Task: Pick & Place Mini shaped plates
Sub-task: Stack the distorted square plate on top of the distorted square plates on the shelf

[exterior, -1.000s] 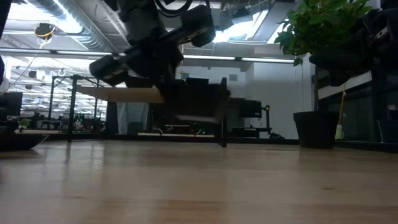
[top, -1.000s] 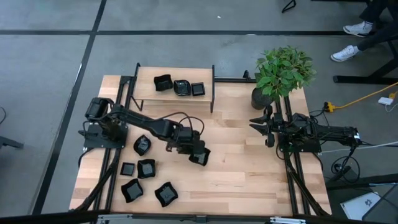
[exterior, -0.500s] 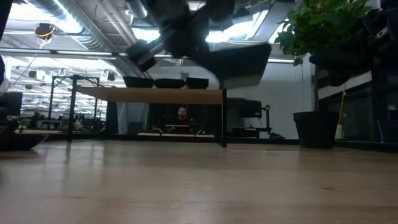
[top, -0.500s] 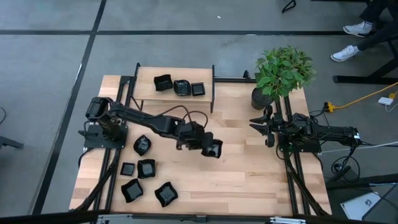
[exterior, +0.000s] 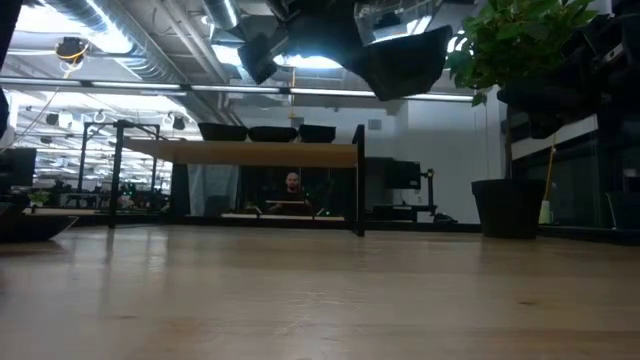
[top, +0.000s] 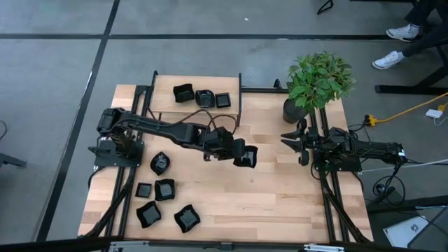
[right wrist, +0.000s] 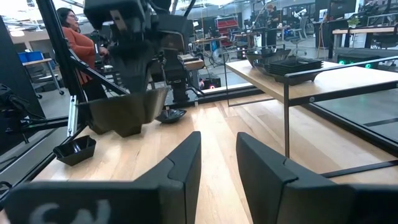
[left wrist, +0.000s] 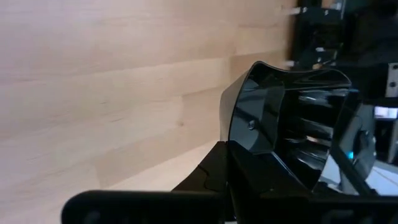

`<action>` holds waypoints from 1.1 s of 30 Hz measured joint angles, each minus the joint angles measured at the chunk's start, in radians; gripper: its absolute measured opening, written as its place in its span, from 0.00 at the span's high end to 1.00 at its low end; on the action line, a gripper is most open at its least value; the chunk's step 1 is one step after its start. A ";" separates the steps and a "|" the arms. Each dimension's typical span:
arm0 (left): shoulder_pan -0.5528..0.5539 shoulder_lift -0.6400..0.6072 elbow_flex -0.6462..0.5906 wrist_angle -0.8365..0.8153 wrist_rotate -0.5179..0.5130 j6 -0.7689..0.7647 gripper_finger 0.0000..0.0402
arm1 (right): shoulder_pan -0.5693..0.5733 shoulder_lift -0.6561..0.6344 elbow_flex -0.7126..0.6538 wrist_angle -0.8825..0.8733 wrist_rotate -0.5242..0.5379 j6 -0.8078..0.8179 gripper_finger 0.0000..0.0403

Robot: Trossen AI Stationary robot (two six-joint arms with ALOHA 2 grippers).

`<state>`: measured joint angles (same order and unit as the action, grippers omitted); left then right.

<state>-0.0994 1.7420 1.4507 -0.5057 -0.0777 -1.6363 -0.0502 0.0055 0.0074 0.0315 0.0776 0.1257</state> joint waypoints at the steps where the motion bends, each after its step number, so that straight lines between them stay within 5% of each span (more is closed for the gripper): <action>1: 0.002 0.000 0.007 -0.003 -0.004 0.000 0.99 | 0.000 0.000 0.000 0.000 0.000 0.000 0.74; 33: 0.122 0.000 0.373 -0.070 -0.090 0.281 0.99 | 0.000 0.000 0.000 0.000 0.000 0.000 0.74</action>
<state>0.0227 1.7420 1.8235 -0.5761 -0.1672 -1.3552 -0.0504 0.0055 0.0074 0.0315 0.0776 0.1257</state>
